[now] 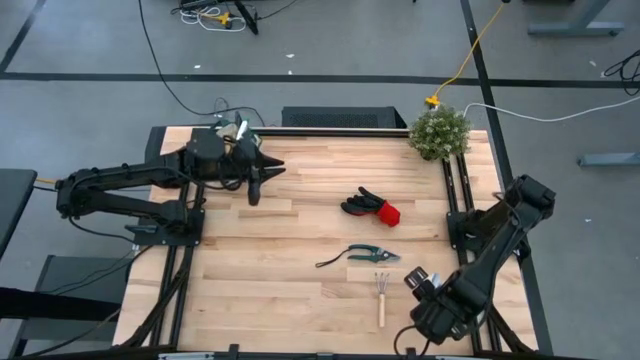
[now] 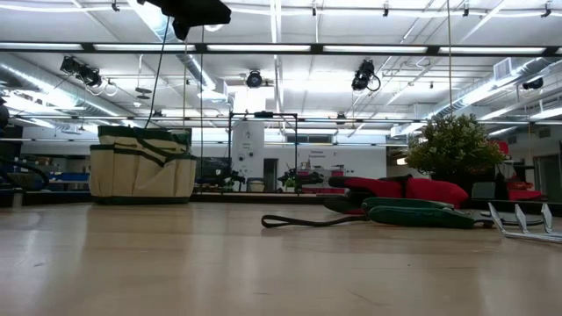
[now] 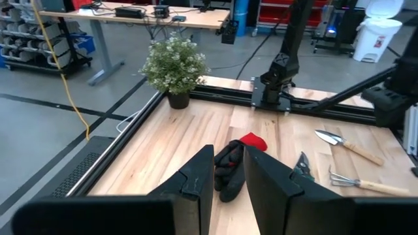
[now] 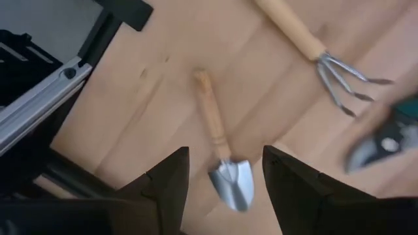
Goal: Pick & Place Garden tools in Gardening bag
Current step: Put the brown trowel into the gardening bag
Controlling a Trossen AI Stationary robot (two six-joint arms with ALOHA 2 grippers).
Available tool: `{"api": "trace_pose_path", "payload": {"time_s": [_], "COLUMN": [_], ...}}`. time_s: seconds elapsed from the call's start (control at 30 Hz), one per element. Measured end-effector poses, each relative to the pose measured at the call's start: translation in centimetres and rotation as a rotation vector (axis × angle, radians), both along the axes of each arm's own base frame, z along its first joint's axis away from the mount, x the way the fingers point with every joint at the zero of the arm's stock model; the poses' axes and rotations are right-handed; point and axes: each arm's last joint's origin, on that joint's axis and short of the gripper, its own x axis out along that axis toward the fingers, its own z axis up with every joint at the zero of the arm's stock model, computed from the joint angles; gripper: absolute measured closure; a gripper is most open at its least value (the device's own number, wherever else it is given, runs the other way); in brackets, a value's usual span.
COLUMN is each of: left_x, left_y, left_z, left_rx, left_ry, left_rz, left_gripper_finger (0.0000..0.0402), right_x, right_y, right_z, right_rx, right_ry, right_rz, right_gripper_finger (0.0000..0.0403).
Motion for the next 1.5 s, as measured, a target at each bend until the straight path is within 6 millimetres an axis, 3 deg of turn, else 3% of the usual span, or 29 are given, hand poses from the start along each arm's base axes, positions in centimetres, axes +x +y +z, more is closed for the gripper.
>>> {"api": "trace_pose_path", "payload": {"time_s": [0.3,0.47,1.17,1.5], "left_x": [0.1,0.1,0.1,0.1], "left_y": [-0.3,-0.3,-0.3,-0.3], "left_z": [0.0,0.0,0.0,0.0], "left_rx": [0.001,0.001,0.001,0.001], "left_ry": [0.0,0.001,0.001,0.001], "left_rz": [-0.013,-0.013,-0.012,-0.012], "left_gripper_finger": [0.0312,0.0312,0.0312,0.0312], "right_x": [-1.2,-1.7,-2.7,-2.9], "right_y": [-0.2,-0.9,-2.3,-2.4], "right_z": [-5.3,-6.9,-10.9,-11.3], "right_rx": [0.021,-0.003,0.021,0.038], "right_ry": [-0.019,0.004,-0.017,-0.031], "right_rz": [0.079,0.08,0.112,0.112], "right_gripper_finger": [0.0206,0.0208,0.0238,0.0241]}}
